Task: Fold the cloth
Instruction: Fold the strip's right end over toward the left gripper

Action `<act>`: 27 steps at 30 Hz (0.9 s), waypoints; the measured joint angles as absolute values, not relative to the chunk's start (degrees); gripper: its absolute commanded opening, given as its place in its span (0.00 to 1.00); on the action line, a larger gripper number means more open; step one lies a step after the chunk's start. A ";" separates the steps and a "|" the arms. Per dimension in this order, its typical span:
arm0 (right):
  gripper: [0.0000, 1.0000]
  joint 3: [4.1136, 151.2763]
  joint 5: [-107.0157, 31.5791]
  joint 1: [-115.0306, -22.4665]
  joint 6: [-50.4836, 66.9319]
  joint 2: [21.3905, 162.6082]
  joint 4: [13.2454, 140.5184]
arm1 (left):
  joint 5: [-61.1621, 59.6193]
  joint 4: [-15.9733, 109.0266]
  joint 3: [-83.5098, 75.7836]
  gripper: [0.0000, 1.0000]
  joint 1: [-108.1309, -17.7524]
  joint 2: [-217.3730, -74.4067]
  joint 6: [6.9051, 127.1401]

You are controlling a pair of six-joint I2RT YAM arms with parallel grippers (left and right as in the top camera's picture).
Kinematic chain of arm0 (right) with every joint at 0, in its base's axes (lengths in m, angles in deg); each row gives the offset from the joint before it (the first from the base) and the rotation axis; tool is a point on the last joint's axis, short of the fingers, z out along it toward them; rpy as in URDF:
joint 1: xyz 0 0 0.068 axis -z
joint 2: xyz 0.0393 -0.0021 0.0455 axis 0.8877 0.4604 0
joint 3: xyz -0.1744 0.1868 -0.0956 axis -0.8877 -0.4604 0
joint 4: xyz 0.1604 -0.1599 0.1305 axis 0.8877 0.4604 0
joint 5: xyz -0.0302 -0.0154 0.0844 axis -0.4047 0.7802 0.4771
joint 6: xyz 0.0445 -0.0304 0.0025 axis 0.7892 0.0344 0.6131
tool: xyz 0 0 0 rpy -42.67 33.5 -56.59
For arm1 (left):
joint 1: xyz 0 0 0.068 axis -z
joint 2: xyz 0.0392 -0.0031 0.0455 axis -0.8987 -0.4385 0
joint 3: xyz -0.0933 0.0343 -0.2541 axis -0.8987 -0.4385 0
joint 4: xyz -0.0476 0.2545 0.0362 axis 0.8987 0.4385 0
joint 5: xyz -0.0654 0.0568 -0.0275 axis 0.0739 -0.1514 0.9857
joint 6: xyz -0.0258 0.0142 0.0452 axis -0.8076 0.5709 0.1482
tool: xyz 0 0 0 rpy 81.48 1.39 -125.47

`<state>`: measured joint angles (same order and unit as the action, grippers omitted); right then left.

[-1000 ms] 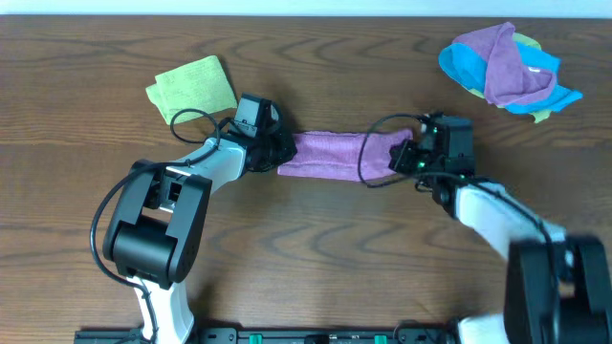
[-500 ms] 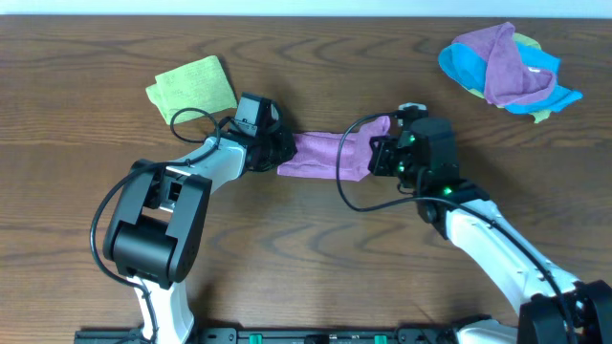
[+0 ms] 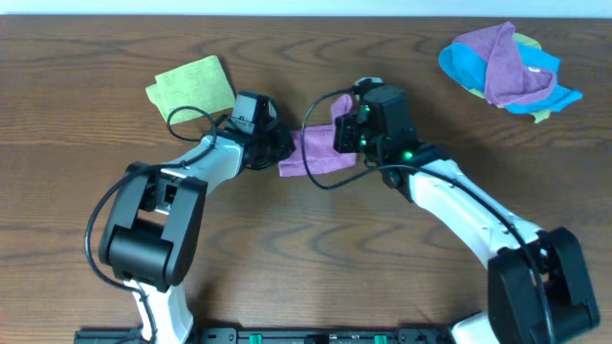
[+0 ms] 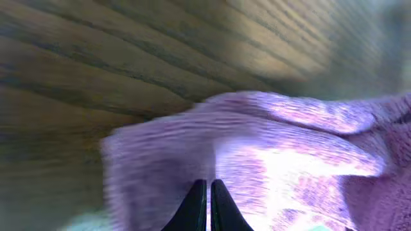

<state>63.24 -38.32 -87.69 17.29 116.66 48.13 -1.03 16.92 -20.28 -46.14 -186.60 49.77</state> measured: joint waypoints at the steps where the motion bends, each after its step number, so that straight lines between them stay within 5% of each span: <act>1: 0.01 63.70 -38.32 -88.28 17.12 116.80 48.15 | -0.90 17.64 -20.26 0.06 -46.67 -185.90 50.09; 27: 0.01 68.83 -38.52 -93.74 13.73 118.35 50.73 | -12.12 37.82 -20.04 0.06 -51.96 -180.22 60.06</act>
<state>68.83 -38.52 -93.74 13.73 118.35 50.73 -12.12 37.82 -20.04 -51.96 -180.22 60.06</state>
